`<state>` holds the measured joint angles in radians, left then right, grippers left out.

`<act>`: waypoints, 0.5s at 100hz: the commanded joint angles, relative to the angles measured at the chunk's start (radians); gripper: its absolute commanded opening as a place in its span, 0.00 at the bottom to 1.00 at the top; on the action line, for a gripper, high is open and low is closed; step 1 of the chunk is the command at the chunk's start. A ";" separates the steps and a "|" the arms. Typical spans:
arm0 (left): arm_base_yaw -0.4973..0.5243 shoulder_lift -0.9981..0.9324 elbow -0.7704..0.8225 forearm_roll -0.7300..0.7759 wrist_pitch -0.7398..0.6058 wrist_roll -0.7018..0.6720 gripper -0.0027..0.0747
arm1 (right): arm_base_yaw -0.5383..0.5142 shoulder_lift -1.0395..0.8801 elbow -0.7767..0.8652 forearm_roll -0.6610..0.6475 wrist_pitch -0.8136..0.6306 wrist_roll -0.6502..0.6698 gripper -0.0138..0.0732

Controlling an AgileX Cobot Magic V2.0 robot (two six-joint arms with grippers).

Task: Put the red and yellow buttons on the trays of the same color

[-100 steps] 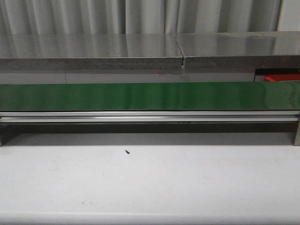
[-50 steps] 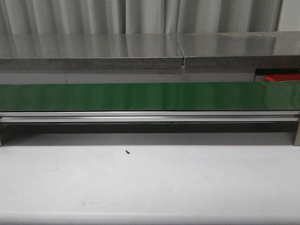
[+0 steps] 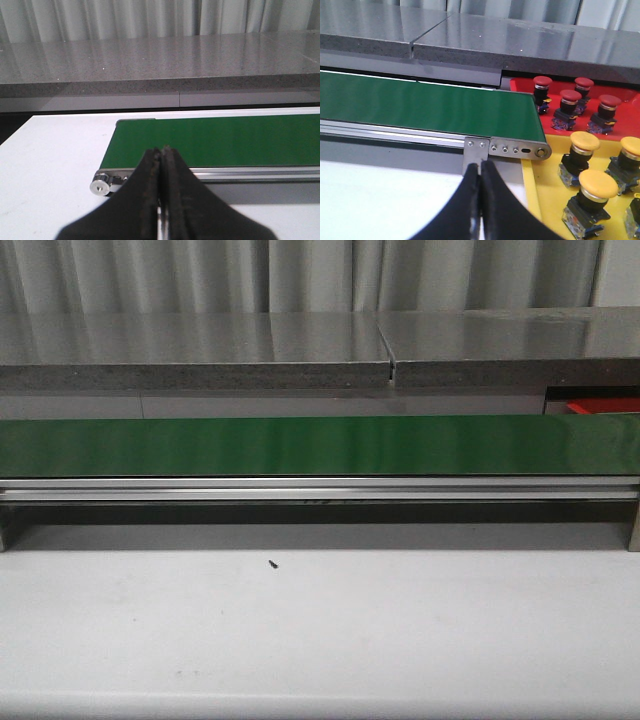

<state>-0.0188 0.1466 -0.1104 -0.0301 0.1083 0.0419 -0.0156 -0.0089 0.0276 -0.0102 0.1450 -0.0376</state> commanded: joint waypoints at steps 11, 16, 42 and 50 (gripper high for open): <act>-0.007 -0.142 0.082 0.075 -0.093 -0.093 0.01 | 0.001 -0.018 -0.001 -0.014 -0.086 0.003 0.08; -0.007 -0.183 0.104 0.084 -0.093 -0.095 0.01 | 0.001 -0.018 -0.001 -0.014 -0.086 0.003 0.08; -0.007 -0.186 0.119 0.136 -0.108 -0.118 0.01 | 0.001 -0.018 -0.001 -0.014 -0.086 0.003 0.08; -0.007 -0.186 0.119 0.136 -0.108 -0.118 0.01 | 0.001 -0.018 -0.001 -0.014 -0.086 0.003 0.08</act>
<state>-0.0188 -0.0061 0.0028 0.0996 0.0856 -0.0635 -0.0156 -0.0089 0.0276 -0.0119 0.1441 -0.0374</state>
